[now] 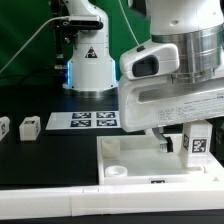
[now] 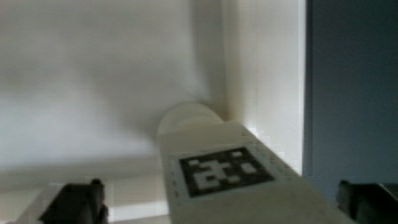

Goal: Assemble one leg

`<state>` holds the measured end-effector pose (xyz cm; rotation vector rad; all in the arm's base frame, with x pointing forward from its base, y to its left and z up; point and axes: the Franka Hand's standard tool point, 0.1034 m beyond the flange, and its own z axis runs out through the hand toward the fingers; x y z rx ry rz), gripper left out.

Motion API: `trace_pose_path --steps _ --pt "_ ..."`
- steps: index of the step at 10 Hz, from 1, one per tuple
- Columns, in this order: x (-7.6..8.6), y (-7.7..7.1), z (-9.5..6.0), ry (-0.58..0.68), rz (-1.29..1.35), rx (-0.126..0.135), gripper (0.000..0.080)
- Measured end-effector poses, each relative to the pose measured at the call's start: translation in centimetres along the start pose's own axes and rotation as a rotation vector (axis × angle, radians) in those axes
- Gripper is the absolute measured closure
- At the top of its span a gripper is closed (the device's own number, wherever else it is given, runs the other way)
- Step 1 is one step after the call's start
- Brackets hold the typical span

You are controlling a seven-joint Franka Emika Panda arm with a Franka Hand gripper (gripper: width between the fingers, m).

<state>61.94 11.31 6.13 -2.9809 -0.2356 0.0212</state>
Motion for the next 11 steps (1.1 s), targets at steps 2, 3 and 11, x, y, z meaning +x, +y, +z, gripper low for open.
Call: trace_pose_path --steps 2,3,11 --pt "-0.01 0.19 0.09 0.0 -0.059 -0.002 0.015" --pt "-0.02 0.18 0.11 0.0 -0.032 -0.002 0.015" --pt "0.04 0.0 0.27 -0.003 0.588 0.019 0.0532"
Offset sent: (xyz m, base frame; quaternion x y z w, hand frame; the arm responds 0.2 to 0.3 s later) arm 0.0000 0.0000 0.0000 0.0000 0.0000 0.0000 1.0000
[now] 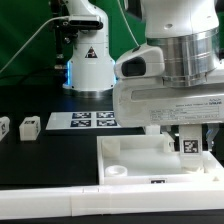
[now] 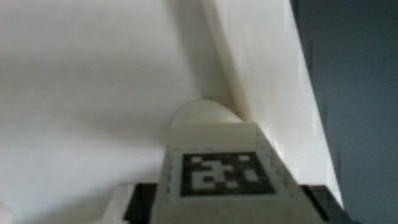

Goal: Assemble one leg

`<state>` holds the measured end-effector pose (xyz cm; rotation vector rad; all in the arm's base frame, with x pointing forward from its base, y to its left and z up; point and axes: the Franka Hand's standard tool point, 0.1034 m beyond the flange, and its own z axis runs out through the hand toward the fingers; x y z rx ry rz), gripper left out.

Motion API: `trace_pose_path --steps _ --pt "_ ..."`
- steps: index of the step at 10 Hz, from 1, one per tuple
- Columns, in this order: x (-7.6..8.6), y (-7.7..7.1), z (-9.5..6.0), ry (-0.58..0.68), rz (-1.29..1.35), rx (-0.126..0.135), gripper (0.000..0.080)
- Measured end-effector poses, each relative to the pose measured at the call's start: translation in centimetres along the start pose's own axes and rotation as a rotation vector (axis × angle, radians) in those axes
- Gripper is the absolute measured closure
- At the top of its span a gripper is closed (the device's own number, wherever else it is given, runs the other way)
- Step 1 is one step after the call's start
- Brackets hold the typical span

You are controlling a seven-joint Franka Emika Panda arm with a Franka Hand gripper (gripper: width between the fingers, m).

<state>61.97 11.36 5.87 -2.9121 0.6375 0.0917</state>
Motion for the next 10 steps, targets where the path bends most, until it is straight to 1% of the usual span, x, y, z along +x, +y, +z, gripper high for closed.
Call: trace_pose_path --steps 2,4,6,7,8,10 --pt "0.04 -0.02 0.07 0.008 0.374 -0.001 0.0531" --pt "0.19 0.02 0.1 0.008 0.715 0.033 0.053" --pt "0.22 -0.11 0.18 -0.005 0.975 0.066 0.0529" --pt "0.19 -0.2 0.25 -0.005 1.123 0.072 0.0529" --pt "0.13 -0.31 0.28 0.005 1.176 0.068 0.0529" --pt "0.05 -0.35 0.37 0.012 1.055 0.063 0.0529"
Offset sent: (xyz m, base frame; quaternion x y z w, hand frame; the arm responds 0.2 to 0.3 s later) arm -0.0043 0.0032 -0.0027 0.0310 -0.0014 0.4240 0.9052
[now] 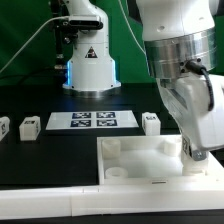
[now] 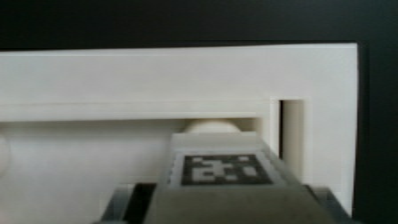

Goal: Assemble one leg

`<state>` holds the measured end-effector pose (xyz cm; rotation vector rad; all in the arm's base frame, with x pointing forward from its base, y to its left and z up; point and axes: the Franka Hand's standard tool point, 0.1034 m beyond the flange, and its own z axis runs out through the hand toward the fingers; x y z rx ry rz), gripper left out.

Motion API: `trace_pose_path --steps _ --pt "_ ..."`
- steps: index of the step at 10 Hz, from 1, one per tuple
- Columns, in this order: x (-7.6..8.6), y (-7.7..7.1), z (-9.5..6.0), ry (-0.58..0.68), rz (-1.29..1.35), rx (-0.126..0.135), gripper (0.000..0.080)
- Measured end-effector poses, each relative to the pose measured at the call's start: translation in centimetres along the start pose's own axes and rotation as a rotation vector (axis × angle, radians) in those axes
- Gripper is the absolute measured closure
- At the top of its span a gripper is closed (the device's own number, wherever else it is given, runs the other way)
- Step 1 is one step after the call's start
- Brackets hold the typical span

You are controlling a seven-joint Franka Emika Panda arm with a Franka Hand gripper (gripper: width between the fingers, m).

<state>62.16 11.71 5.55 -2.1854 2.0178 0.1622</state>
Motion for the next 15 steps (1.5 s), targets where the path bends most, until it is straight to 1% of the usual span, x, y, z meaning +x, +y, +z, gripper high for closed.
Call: trace_pose_path --steps 1,2,3,4,5,7,8,9,10,11,12,13,14,15 --pt "-0.2 0.2 0.1 0.0 -0.155 -0.004 0.0346" --pt "-0.5 0.4 0.2 -0.003 -0.345 -0.008 0.0201" --pt "-0.8 0.6 0.2 -0.005 -0.45 -0.009 0.0201" --pt "-1.2 0.9 0.1 0.001 -0.629 -0.015 0.0158" --pt "-1.0 0.9 0.2 0.0 -0.756 -0.016 0.0151" --pt "-0.9 0.9 0.2 0.001 -0.945 -0.018 0.0151" --pt "-0.7 0.7 0.1 0.035 -1.225 -0.042 0.0151" --pt "-0.5 0.5 -0.1 0.051 -1.379 -0.06 0.0151" --pt "-0.5 0.0 -0.4 0.06 -1.553 -0.084 0.0151" --pt "-0.5 -0.5 -0.5 0.058 -1.674 -0.1 0.0151" --pt "-0.6 -0.5 -0.4 0.058 -1.574 -0.084 0.0151" --pt "-0.6 -0.5 -0.4 0.059 -1.58 -0.086 0.0274" --pt "-0.6 -0.5 -0.4 0.06 -1.529 -0.084 0.0416" --pt "-0.1 -0.5 -0.4 0.069 -1.438 -0.085 0.0518"
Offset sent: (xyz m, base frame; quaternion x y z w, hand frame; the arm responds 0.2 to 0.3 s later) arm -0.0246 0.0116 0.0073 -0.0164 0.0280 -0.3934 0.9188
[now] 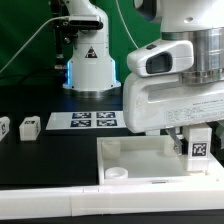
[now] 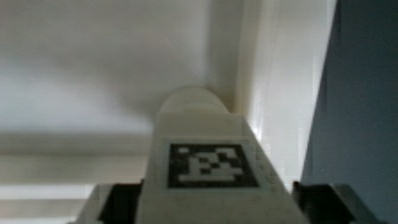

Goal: Assemble one leg

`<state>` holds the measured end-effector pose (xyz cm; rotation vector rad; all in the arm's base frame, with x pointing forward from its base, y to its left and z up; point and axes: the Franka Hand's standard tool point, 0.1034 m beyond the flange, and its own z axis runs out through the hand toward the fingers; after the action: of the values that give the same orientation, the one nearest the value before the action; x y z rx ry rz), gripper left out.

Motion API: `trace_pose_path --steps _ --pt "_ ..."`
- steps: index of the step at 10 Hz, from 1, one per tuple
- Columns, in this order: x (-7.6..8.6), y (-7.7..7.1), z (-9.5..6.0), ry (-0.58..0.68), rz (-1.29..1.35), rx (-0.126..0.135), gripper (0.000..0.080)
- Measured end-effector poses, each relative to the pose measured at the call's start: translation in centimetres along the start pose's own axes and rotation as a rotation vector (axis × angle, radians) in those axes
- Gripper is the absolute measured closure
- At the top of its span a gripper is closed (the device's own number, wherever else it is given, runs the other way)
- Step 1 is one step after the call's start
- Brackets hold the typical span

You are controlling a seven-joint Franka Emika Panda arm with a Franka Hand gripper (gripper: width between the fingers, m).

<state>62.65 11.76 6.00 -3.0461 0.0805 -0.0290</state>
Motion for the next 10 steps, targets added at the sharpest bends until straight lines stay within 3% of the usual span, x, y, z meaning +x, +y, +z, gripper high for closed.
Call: trace_pose_path --steps 6,10 --pt "0.28 0.14 0.23 0.003 0.943 0.008 0.0526" --pt "0.2 -0.19 0.33 -0.042 1.556 0.058 0.0525"
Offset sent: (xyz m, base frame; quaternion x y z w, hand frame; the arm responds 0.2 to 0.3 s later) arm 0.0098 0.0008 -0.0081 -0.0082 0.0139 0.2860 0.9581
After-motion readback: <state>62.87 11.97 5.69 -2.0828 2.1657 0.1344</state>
